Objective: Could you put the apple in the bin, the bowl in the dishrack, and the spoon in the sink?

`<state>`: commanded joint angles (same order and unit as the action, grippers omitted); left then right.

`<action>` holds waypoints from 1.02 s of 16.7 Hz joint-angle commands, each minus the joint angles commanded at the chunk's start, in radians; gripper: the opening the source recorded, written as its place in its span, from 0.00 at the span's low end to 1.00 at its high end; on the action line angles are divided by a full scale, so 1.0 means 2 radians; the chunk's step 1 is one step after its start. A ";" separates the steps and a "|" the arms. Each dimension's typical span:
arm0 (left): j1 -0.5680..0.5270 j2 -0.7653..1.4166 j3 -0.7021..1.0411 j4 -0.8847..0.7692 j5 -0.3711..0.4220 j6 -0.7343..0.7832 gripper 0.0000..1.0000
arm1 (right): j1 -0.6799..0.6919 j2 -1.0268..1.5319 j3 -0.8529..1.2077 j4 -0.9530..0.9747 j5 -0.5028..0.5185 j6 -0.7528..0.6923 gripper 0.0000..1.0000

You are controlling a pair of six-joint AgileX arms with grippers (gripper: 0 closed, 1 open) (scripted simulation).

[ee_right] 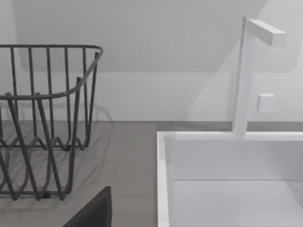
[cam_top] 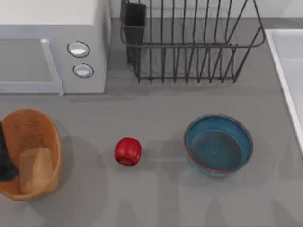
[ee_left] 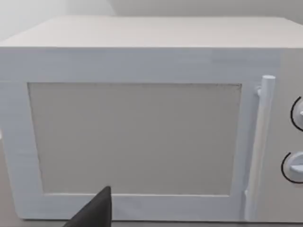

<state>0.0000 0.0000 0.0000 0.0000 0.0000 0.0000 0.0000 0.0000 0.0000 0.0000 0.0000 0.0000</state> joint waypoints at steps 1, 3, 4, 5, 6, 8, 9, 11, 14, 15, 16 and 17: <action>0.000 0.000 0.000 0.000 0.000 0.000 1.00 | 0.000 0.000 0.000 0.000 0.000 0.000 1.00; -0.002 0.005 0.004 -0.003 0.000 -0.001 1.00 | 0.000 0.000 0.000 0.000 0.000 0.000 1.00; -0.006 0.015 0.011 -0.008 0.000 -0.003 1.00 | 0.000 0.000 0.000 0.000 0.000 0.000 1.00; -0.011 0.030 0.023 -0.017 -0.001 -0.007 1.00 | 0.000 0.000 0.000 0.000 0.000 0.000 1.00; -0.019 0.049 0.039 -0.028 -0.001 -0.012 1.00 | 0.000 0.000 0.000 0.000 0.000 0.000 1.00; -0.037 0.102 0.080 -0.058 -0.003 -0.026 1.00 | 0.000 0.000 0.000 0.000 0.000 0.000 1.00; -0.049 0.136 0.105 -0.076 -0.004 -0.035 1.00 | 0.000 0.000 0.000 0.000 0.000 0.000 1.00; -0.076 0.214 0.162 -0.117 -0.005 -0.053 1.00 | 0.000 0.000 0.000 0.000 0.000 0.000 1.00; -0.120 0.340 0.259 -0.186 -0.010 -0.084 1.00 | 0.000 0.000 0.000 0.000 0.000 0.000 1.00; -0.135 0.385 0.293 -0.210 -0.012 -0.096 1.00 | 0.000 0.000 0.000 0.000 0.000 0.000 1.00; -0.151 0.429 0.328 -0.235 -0.014 -0.107 1.00 | 0.000 0.000 0.000 0.000 0.000 0.000 1.00; -0.166 0.474 0.362 -0.259 -0.016 -0.118 1.00 | 0.000 0.000 0.000 0.000 0.000 0.000 1.00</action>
<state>-0.3321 0.9487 0.7244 -0.5178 -0.0314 -0.2358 0.0000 0.0000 0.0000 0.0000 0.0000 0.0000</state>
